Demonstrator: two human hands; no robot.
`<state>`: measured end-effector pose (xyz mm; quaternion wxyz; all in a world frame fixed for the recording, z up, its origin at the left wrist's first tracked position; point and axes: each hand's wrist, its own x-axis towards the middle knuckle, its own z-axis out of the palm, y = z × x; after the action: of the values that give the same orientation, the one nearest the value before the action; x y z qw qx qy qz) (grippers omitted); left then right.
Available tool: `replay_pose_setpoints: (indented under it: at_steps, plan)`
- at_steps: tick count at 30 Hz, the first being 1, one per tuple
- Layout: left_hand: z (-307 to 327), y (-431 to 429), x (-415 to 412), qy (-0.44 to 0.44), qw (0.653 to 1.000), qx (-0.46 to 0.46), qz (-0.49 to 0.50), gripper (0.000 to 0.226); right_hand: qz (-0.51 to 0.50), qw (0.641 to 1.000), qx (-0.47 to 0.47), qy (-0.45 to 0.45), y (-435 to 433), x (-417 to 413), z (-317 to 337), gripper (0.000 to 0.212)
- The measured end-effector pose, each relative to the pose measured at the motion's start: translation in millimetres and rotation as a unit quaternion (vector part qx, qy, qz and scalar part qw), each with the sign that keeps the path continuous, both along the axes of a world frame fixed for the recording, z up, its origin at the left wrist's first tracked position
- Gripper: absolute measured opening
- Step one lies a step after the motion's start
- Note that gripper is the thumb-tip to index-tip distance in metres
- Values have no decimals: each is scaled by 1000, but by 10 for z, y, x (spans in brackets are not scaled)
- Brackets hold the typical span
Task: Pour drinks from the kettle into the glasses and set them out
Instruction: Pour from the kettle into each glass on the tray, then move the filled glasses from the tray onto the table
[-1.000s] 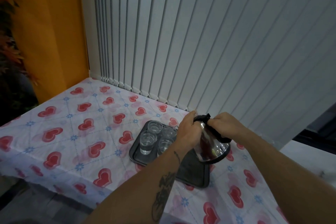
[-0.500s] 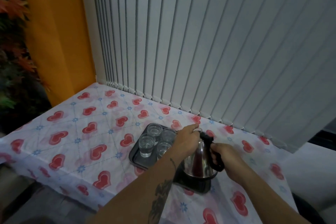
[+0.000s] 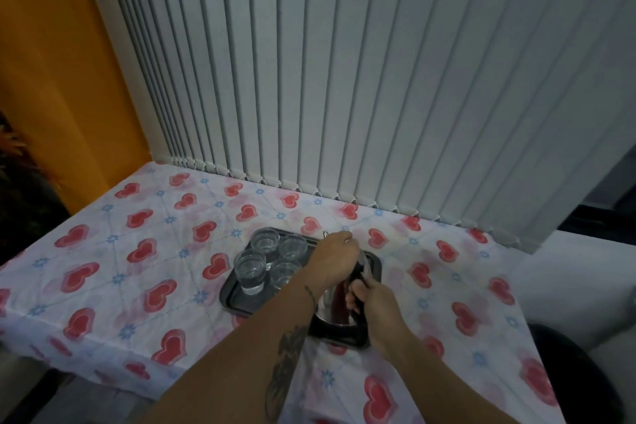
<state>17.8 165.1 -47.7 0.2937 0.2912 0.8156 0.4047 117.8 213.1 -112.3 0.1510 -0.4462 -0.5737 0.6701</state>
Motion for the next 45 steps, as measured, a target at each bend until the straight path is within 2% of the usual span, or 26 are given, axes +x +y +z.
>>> replay_pose_setpoints:
  at_steps: [2, 5, 6, 8, 10, 15, 19, 23, 27, 32, 37, 39, 42, 45]
  plan:
    - [-45, 32, -6, 3, 1000, -14, -4, 41, -6, 1000, -6, 8, -27, -15, -58, 25]
    - [-138, 71, -8, 11, 1000, -14, -6, 17, -11, 1000, -7, 22, -32, -10, -143, 26]
    - [-158, 76, -1, 8, 1000, -11, -9, 20, -9, 1000, -6, 21, -28, -1, -175, 25]
    - [-193, 85, 1, 9, 1000, -10, -13, 41, 4, 1000, 3, 7, -20, 24, -252, 22]
    - [-215, 98, -3, 14, 1000, -11, -12, 47, 24, 999, 23, -9, -24, 51, -308, 21]
    - [-299, 135, 7, 21, 1000, 14, -7, 44, 56, 997, 60, -12, 9, 57, -352, 35]
    - [-355, 187, -20, 21, 999, 31, 3, 43, 67, 991, 111, -29, 67, 34, -377, 31]
    - [-400, 238, -40, 29, 999, 44, 8, 41, 91, 976, 172, -97, 115, -48, -436, 16]
    - [-435, 292, -77, 41, 998, 54, 6, 41, 107, 960, 220, -138, 172, -91, -447, 22]
    - [-417, 303, -90, 76, 994, 77, -9, 28, 116, 960, 210, -143, 234, -118, -447, 21]
    - [-441, 182, -58, 102, 992, 70, 15, 34, 146, 950, 226, -157, 281, -105, -430, 19]
    - [-437, 82, -53, 75, 992, 92, 42, 35, 162, 942, 243, -165, 274, -62, -425, 13]
    - [-461, -102, -14, 44, 990, 112, 72, 34, 173, 936, 245, -182, 227, 97, -467, 23]
    - [-574, -258, -37, 43, 987, 116, 106, 30, 201, 934, 215, -202, 170, 281, -568, 10]
